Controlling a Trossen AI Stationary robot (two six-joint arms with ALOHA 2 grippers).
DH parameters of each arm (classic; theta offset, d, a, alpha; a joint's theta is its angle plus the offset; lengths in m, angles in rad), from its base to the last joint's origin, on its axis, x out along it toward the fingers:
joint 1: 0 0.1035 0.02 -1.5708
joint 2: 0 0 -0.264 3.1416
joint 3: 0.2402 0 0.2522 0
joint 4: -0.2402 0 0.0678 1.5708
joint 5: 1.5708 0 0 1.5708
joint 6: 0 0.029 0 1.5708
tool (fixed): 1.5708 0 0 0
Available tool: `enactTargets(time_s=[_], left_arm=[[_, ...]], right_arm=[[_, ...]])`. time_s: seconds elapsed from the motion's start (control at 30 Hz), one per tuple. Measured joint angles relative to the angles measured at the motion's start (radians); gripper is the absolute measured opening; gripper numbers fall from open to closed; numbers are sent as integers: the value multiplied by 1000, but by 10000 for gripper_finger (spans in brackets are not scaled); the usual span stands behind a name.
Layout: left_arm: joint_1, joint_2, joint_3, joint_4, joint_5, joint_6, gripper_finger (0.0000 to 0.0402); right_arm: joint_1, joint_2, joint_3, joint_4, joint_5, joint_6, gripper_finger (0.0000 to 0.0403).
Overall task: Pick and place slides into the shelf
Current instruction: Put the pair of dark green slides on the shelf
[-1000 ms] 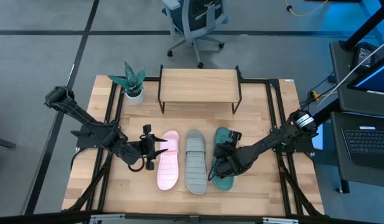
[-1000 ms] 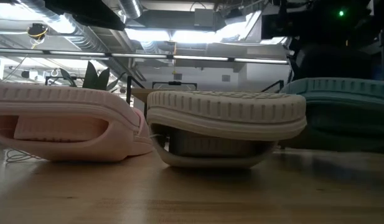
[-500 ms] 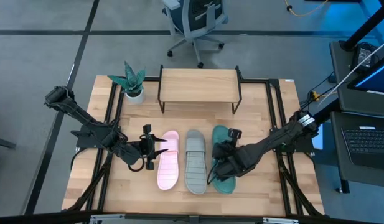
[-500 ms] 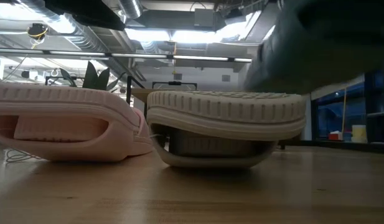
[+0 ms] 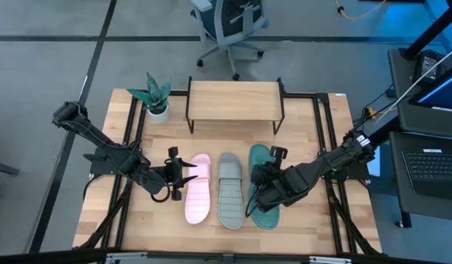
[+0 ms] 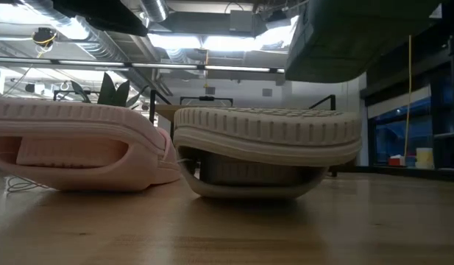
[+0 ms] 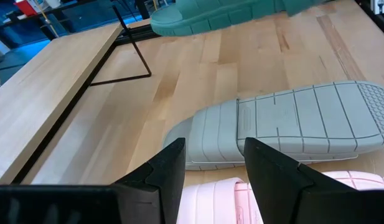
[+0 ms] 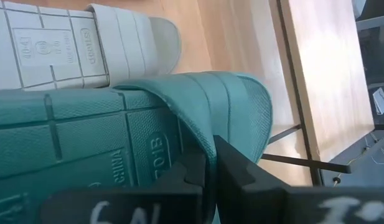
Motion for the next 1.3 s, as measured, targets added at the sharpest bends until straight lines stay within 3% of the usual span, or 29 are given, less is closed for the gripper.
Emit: enactTargets(time_s=[0.43, 0.83, 1.3], left_arm=[[0, 0, 0, 0, 0, 0, 157], [0, 0, 0, 0, 0, 0, 157], [0, 0, 0, 0, 6, -2, 157]], right_arm=[[-3, 0, 128, -62, 35, -63, 12], [-11, 0, 278, -63, 130, -158, 12], [-120, -11, 287, -62, 139, -240, 12]])
